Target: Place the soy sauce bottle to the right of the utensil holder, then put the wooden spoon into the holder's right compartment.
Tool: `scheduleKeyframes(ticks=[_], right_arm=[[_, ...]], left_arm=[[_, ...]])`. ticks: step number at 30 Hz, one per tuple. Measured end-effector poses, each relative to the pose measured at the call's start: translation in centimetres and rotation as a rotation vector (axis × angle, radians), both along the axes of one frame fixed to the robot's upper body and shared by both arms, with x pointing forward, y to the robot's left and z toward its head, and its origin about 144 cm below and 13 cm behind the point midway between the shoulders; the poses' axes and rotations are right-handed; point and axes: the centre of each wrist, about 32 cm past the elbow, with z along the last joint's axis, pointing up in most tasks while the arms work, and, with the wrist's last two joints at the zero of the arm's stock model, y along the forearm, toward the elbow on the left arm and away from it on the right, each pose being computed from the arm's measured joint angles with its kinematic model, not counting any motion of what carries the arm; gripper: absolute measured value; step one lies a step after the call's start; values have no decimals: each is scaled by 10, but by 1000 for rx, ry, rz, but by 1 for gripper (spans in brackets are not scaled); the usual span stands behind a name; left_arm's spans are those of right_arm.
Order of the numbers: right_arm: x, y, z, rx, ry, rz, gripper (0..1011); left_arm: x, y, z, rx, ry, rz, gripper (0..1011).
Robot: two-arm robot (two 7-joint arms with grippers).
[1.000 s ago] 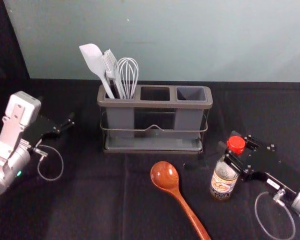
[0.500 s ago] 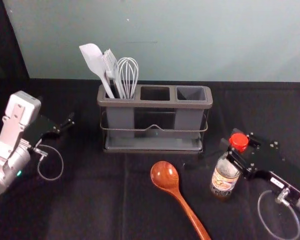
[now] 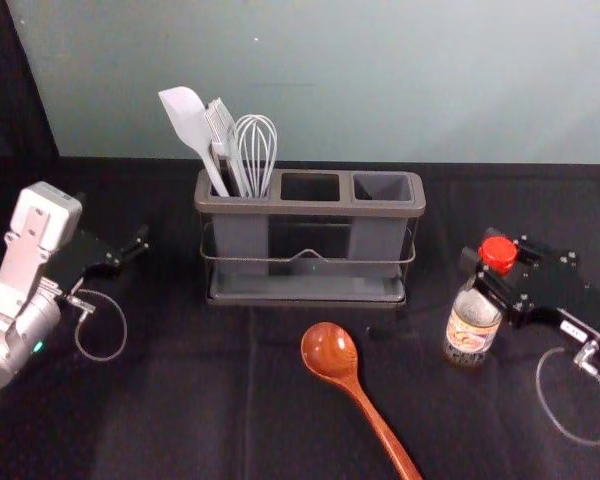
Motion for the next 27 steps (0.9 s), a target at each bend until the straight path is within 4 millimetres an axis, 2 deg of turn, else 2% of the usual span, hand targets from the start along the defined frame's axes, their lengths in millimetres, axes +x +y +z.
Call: scheduleKeyframes(ticks=[9, 27], right_arm=[[24, -7, 0, 0, 16, -12, 382], [66, -2, -7, 41, 8, -67, 382]], left_arm=[[0, 0, 0, 0, 0, 0, 1005], [0, 0, 0, 0, 0, 0, 1005]])
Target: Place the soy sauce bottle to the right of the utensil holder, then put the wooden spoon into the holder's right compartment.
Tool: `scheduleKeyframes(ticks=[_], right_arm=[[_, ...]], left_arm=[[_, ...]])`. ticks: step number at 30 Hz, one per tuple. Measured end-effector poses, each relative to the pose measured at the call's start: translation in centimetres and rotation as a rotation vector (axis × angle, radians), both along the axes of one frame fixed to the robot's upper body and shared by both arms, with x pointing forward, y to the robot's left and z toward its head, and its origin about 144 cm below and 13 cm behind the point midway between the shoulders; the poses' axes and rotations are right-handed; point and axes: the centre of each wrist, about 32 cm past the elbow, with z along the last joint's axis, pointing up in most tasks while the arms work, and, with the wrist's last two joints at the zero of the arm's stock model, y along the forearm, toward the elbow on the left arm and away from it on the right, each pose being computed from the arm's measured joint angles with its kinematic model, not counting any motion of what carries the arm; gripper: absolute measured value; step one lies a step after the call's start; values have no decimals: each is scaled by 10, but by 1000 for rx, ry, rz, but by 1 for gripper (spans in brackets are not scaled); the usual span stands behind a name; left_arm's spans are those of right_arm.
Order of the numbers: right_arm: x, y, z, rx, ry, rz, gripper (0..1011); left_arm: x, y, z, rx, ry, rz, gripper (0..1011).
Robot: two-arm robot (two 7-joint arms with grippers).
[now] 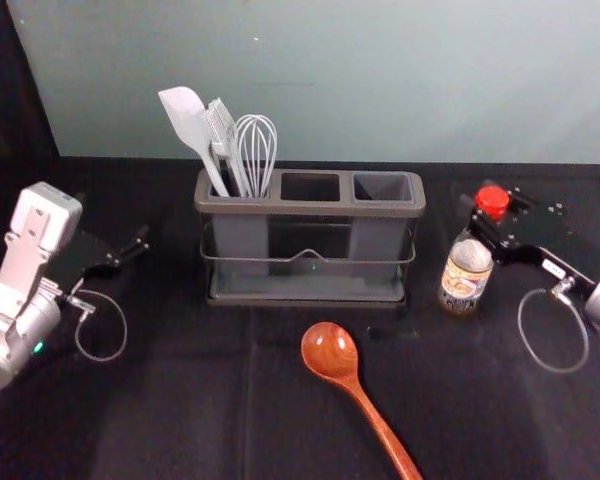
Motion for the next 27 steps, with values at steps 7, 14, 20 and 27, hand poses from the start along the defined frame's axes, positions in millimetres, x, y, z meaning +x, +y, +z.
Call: scheduleKeyframes(ticks=[7, 14, 20, 27], right_arm=[[14, 5, -2, 3, 7, -13, 381], [25, 12, -5, 6, 15, -20, 382], [31, 18, -6, 10, 14, -28, 381], [38, 22, -8, 20, 7, -34, 381]], left_arm=[[0, 0, 0, 0, 0, 0, 1005], [0, 0, 0, 0, 0, 0, 1005], [0, 0, 0, 0, 0, 0, 1005], [0, 0, 0, 0, 0, 0, 1005]])
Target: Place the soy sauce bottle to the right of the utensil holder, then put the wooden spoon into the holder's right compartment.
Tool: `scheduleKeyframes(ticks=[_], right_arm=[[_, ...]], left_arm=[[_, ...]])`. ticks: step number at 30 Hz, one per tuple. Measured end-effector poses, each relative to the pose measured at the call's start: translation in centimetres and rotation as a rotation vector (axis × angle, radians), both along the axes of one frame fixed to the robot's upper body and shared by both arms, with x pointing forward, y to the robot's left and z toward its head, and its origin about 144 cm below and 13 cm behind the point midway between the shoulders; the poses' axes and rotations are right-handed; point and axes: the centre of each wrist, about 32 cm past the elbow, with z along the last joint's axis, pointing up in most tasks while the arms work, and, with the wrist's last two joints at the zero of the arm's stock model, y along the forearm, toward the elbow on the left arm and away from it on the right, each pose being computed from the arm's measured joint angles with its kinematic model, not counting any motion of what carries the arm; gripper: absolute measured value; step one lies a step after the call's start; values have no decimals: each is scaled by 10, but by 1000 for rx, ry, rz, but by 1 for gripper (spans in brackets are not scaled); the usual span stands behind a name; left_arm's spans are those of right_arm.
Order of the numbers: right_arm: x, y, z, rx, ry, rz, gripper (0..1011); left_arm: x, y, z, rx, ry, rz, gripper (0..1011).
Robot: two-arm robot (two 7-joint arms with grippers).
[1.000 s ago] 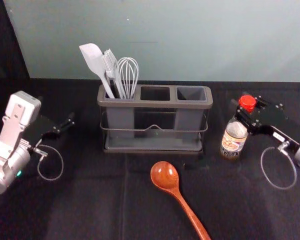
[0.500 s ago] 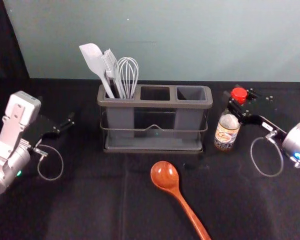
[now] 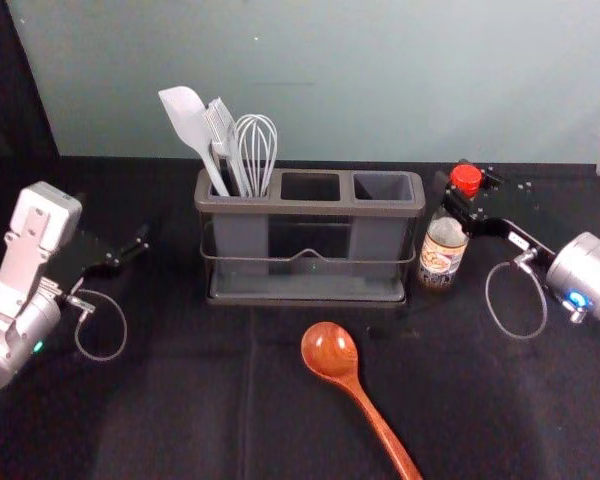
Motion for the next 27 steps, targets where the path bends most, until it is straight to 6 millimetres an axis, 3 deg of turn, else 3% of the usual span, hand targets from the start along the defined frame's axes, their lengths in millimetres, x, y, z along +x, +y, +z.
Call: scheduleKeyframes(ticks=[20, 27], right_arm=[[6, 2, -6, 2, 4, -15, 382], [7, 2, -5, 9, 1, -16, 564]], left_arm=[[0, 0, 0, 0, 0, 0, 1005], [0, 0, 0, 0, 0, 0, 1005]])
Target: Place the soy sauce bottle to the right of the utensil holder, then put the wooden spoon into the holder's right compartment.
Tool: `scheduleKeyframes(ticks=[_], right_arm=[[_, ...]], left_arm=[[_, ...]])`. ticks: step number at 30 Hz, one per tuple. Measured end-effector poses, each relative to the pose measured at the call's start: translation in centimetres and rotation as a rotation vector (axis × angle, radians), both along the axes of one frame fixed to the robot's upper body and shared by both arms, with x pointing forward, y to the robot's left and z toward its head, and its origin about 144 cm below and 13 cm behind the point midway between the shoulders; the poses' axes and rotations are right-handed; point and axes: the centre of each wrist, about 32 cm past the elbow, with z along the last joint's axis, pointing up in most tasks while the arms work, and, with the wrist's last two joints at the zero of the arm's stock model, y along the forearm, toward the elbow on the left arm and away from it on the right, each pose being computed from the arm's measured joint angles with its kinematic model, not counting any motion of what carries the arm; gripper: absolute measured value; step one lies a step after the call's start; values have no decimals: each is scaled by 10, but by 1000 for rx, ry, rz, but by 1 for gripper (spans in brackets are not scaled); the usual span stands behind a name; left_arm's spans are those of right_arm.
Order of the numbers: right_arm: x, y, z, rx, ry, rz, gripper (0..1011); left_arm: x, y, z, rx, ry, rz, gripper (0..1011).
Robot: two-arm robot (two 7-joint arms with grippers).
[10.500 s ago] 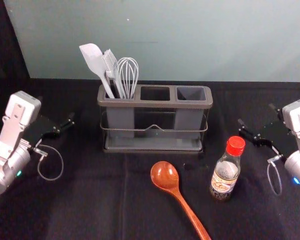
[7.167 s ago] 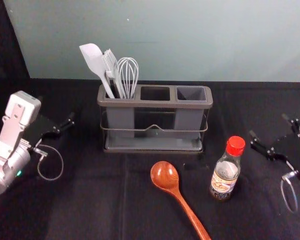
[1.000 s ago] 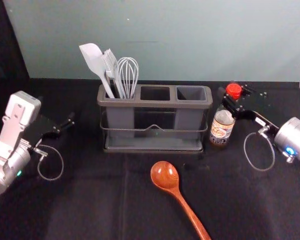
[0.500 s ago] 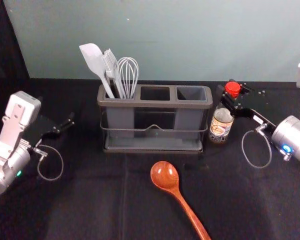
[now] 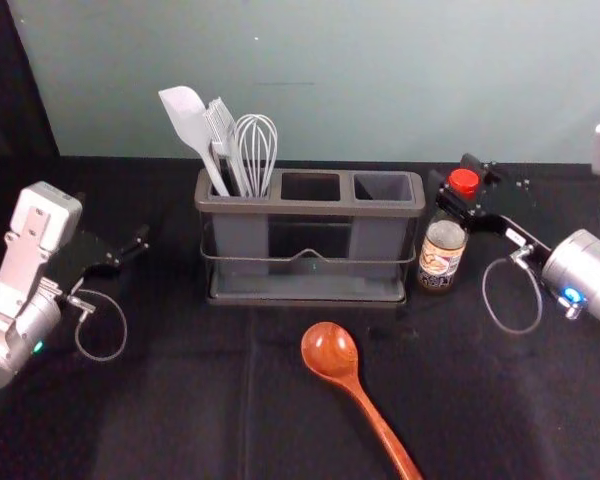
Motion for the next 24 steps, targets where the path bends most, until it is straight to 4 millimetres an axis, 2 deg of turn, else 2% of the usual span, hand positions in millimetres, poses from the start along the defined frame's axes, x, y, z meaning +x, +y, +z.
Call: scheduleKeyframes(ticks=[4, 8, 11, 14, 20, 24], right_arm=[[-2, -1, 8, 3, -22, 2, 728], [-5, -3, 14, 2, -41, 3, 804], [-11, -6, 22, -6, -61, 3, 925], [-16, -6, 27, -15, -65, 3, 998], [-29, -5, 33, -41, -60, 9, 1004], [-45, -2, 34, -63, -63, 29, 1004]], left_arm=[[0, 0, 0, 0, 0, 0, 1005], [0, 0, 0, 0, 0, 0, 1005], [0, 0, 0, 0, 0, 0, 1005], [0, 0, 0, 0, 0, 0, 1005], [0, 0, 0, 0, 0, 0, 1005], [0, 0, 0, 0, 0, 0, 1005]])
